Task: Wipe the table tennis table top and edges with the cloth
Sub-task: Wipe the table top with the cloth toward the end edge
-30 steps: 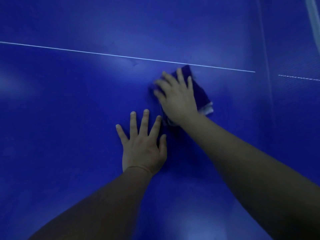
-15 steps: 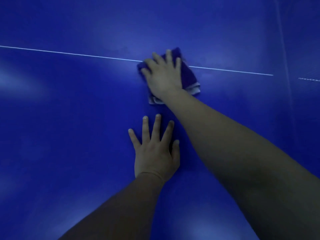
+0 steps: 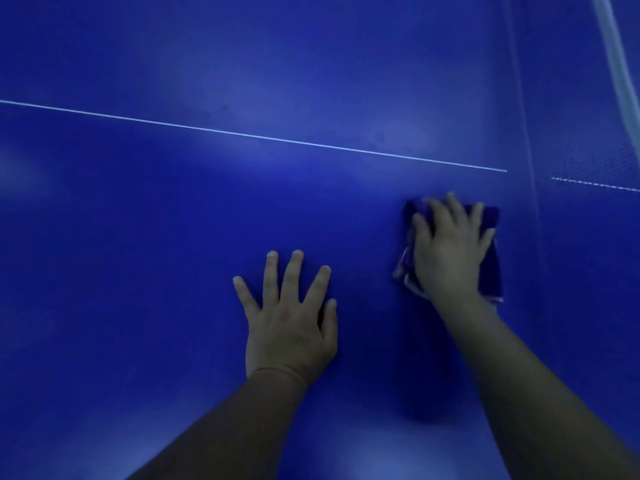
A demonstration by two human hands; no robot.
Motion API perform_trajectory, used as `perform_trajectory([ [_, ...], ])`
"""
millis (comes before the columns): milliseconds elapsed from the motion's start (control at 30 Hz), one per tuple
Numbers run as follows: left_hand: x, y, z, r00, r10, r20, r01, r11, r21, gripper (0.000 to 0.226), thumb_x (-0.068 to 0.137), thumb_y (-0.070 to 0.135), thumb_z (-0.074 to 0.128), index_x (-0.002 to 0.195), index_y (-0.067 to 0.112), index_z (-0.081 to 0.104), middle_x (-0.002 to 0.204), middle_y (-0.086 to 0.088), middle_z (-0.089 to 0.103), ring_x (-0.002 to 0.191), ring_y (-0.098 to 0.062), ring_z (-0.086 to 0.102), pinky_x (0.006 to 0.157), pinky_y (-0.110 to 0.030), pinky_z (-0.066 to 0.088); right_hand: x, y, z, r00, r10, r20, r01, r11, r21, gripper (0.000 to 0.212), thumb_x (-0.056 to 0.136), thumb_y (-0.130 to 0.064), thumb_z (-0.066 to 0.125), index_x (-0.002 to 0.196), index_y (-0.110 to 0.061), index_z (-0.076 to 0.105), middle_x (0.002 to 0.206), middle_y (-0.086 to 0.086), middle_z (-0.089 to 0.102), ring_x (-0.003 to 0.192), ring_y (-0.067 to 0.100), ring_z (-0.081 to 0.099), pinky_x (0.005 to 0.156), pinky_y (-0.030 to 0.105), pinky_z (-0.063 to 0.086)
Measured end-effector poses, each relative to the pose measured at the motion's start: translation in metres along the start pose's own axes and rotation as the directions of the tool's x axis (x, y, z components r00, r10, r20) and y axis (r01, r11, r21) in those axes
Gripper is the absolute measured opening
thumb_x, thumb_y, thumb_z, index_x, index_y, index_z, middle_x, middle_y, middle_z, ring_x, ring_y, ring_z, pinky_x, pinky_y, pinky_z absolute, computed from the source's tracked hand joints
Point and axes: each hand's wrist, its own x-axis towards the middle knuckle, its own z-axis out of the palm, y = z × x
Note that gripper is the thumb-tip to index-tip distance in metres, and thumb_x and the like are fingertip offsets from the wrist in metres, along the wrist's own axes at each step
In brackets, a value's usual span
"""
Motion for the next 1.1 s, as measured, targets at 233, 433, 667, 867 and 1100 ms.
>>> perform_trajectory([
  [233, 0.000, 0.000, 0.001, 1.000, 0.008, 0.003, -0.008, 1.000, 0.022, 0.050, 0.096, 0.049, 0.032, 0.142, 0.033, 0.045, 0.157, -0.006, 0.034, 0.149, -0.036, 0.018, 0.110, -0.075, 0.011, 0.072, -0.043, 0.004, 0.985, -0.162, 0.063, 0.164, 0.986, -0.034, 0.045, 0.104, -0.046, 0.037, 0.143, -0.026, 0.047, 0.160, -0.003, 0.032, 0.153, 0.033, 0.007, 0.119, 0.062, 0.004],
  [433, -0.001, -0.001, 0.002, 1.000, 0.027, 0.011, -0.027, 0.999, 0.040, 0.053, 0.095, 0.052, 0.034, 0.143, 0.033, 0.046, 0.157, -0.008, 0.034, 0.149, -0.038, 0.016, 0.111, -0.075, 0.008, -0.007, 0.022, -0.008, 0.966, -0.246, 0.080, 0.250, 0.968, -0.038, 0.040, 0.102, -0.044, 0.047, 0.140, -0.030, 0.052, 0.160, -0.007, 0.033, 0.153, 0.029, 0.009, 0.118, 0.061, 0.006],
  [667, -0.002, 0.000, 0.001, 0.991, 0.131, 0.002, -0.131, 0.990, 0.053, 0.056, 0.096, 0.057, 0.033, 0.144, 0.032, 0.047, 0.157, -0.007, 0.035, 0.149, -0.038, 0.018, 0.113, -0.071, 0.011, 0.075, 0.031, -0.018, 0.989, 0.136, -0.055, -0.137, 0.990, -0.019, 0.050, 0.105, -0.048, 0.033, 0.147, -0.024, 0.043, 0.163, -0.001, 0.027, 0.153, 0.034, 0.004, 0.119, 0.064, 0.002],
  [867, -0.005, -0.002, 0.000, 0.959, 0.282, 0.026, -0.283, 0.957, 0.069, 0.056, 0.094, 0.054, 0.037, 0.143, 0.030, 0.049, 0.157, -0.006, 0.035, 0.148, -0.037, 0.019, 0.114, -0.069, 0.010, 0.045, 0.015, -0.015, 0.953, -0.288, 0.098, 0.294, 0.954, -0.055, 0.045, 0.103, -0.046, 0.040, 0.143, -0.027, 0.049, 0.158, -0.005, 0.036, 0.153, 0.031, 0.011, 0.119, 0.060, 0.007],
  [1100, -0.007, 0.003, 0.003, 0.968, 0.252, 0.017, -0.252, 0.966, 0.056, 0.059, 0.093, 0.052, 0.035, 0.144, 0.028, 0.048, 0.158, -0.008, 0.033, 0.149, -0.038, 0.018, 0.115, -0.067, 0.009, 0.029, 0.097, -0.037, 0.997, -0.076, 0.010, 0.077, 0.994, -0.072, 0.048, 0.102, -0.047, 0.038, 0.142, -0.024, 0.051, 0.160, -0.002, 0.033, 0.152, 0.032, 0.014, 0.118, 0.061, 0.010],
])
